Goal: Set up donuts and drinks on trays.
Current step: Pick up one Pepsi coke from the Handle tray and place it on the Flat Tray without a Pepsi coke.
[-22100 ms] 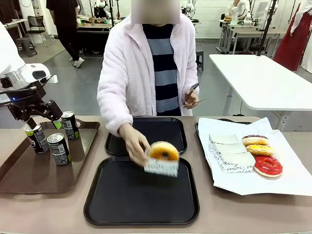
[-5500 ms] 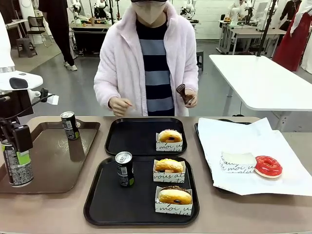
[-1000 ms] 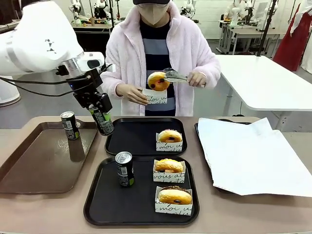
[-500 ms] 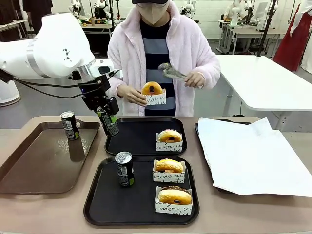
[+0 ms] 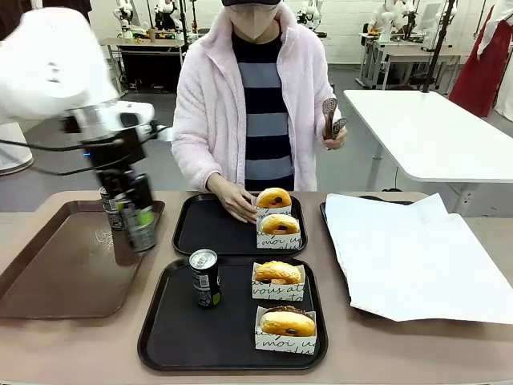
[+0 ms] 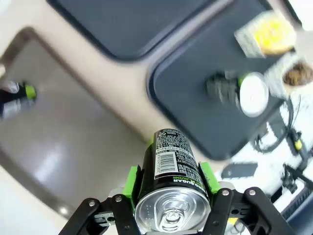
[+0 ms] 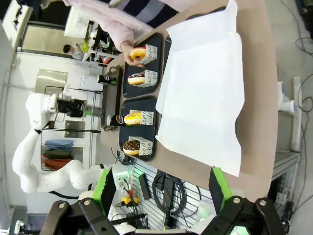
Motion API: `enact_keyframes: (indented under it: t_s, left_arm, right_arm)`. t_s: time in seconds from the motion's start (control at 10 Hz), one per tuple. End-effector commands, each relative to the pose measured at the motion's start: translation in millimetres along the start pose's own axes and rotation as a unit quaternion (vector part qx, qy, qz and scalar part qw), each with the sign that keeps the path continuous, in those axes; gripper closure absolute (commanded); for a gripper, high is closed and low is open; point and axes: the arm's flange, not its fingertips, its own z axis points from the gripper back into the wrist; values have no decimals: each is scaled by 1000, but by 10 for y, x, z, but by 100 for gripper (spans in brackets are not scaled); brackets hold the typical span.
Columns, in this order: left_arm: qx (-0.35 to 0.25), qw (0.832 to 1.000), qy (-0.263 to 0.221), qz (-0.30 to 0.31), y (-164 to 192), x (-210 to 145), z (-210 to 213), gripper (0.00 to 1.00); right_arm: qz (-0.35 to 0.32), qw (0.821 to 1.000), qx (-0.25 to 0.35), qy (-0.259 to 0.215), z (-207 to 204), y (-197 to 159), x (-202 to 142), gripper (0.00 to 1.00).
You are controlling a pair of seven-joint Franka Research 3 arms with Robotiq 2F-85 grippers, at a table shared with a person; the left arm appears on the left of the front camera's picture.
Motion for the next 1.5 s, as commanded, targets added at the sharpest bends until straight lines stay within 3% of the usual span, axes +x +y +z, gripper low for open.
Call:
enact_keyframes:
  t_s: [0.0,0.2,0.7,1.1,1.4]
  left_arm:
    - [9,1000,-10,-10,30,-428,136,41]
    - [2,1000,-20,-1,63,-311,124,41]
    - [19,996,-74,45,122,857,-161,41]
    - [58,994,-57,76,204,1605,-484,41]
    - [84,992,-41,83,267,1887,-763,41]
  right_arm:
    - [9,1000,13,-11,-1,8,25,0]
    - [9,1000,13,-11,-1,8,25,0]
    - [9,1000,13,-11,-1,8,25,0]
    - [9,1000,13,-11,-1,8,25,0]
    - [9,1000,13,-11,-1,8,25,0]
